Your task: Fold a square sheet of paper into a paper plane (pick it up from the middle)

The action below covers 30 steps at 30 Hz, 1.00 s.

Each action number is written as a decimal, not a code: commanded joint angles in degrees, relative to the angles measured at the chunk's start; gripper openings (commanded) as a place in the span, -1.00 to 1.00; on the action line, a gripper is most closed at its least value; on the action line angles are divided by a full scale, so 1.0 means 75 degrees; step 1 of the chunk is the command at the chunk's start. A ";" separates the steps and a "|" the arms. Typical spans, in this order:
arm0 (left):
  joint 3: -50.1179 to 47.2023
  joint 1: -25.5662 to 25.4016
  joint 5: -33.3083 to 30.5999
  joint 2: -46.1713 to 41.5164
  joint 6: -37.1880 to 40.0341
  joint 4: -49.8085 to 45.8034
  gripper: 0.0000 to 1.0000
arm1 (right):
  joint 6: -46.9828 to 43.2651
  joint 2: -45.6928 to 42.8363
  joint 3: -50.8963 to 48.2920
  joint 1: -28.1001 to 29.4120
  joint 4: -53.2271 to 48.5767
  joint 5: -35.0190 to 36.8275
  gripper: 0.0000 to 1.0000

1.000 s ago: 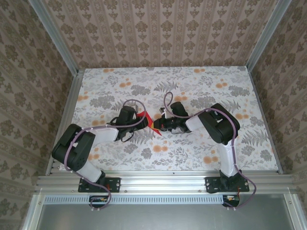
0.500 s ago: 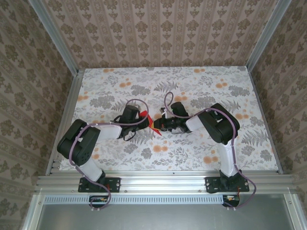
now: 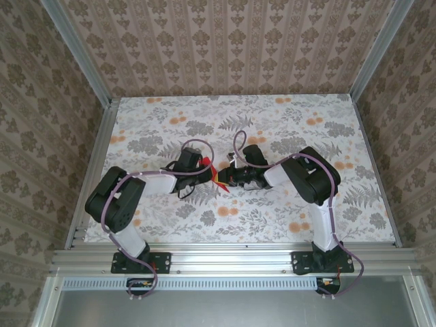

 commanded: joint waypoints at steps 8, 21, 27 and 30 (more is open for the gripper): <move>0.0390 -0.0079 -0.0298 0.0321 -0.0076 -0.0692 -0.43 | -0.0021 -0.0083 -0.0166 -0.0136 -0.0892 0.0397 -0.64; 0.0783 -0.0084 -0.0335 0.0681 -0.0219 -0.1126 -0.43 | -0.0465 -0.0665 -0.0086 -0.0145 -0.1936 0.0727 -0.56; 0.0875 -0.0090 -0.0241 0.0669 -0.0211 -0.1175 -0.42 | -0.0561 -0.0656 -0.0052 -0.0147 -0.2168 0.0851 -0.68; 0.0892 -0.0078 -0.0183 0.0483 -0.0195 -0.1180 -0.41 | -0.0466 -0.0660 -0.0083 -0.0156 -0.2165 0.0941 -0.77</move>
